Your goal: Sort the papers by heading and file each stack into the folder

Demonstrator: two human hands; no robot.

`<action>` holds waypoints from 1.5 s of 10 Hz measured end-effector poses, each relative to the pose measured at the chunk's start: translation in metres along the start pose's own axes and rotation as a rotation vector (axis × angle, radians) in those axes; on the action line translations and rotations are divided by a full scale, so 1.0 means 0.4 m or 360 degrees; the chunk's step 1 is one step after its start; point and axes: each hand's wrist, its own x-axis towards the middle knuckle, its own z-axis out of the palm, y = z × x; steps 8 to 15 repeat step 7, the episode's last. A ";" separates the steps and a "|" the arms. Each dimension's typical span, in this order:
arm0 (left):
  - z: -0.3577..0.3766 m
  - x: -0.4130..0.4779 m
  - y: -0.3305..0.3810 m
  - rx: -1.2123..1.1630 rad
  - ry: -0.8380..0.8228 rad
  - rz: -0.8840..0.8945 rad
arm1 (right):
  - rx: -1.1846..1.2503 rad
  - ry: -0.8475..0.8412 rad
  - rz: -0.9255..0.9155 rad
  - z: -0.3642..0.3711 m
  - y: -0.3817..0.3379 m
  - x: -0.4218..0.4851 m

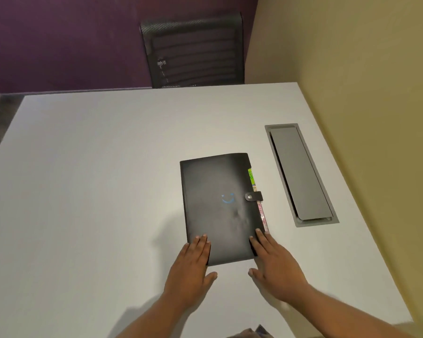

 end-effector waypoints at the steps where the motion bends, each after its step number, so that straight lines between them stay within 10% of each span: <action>1: 0.028 -0.025 -0.014 0.0043 -0.0035 0.0019 | -0.0003 -0.0121 0.0022 0.025 -0.013 -0.022; 15: -0.021 -0.045 0.078 0.0052 0.0045 -0.0399 | 0.0036 -0.0202 -0.0209 0.025 0.022 -0.021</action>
